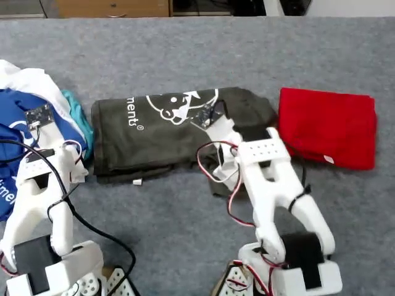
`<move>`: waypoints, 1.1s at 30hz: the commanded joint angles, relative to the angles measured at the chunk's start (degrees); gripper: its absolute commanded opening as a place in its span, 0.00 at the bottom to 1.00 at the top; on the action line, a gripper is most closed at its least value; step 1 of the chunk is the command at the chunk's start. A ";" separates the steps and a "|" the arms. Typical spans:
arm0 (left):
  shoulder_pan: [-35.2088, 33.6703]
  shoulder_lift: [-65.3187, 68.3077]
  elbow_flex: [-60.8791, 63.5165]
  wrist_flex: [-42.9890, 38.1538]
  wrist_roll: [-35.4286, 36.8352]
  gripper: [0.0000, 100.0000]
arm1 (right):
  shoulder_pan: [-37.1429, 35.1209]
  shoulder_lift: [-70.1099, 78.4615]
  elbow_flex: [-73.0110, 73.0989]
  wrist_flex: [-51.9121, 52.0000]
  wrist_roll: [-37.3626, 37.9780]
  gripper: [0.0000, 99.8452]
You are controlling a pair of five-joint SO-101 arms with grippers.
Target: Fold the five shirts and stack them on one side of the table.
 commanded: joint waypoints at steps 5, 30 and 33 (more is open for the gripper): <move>0.70 -1.63 -0.18 -0.62 -0.18 0.02 | -0.31 1.36 0.04 -2.64 -0.62 0.02; 0.88 -1.63 -0.18 -0.53 -0.26 0.02 | -3.65 -5.85 1.01 8.44 4.92 0.01; 0.88 -1.63 -0.18 -0.53 -0.26 0.02 | -8.92 -4.53 2.68 8.35 5.54 0.01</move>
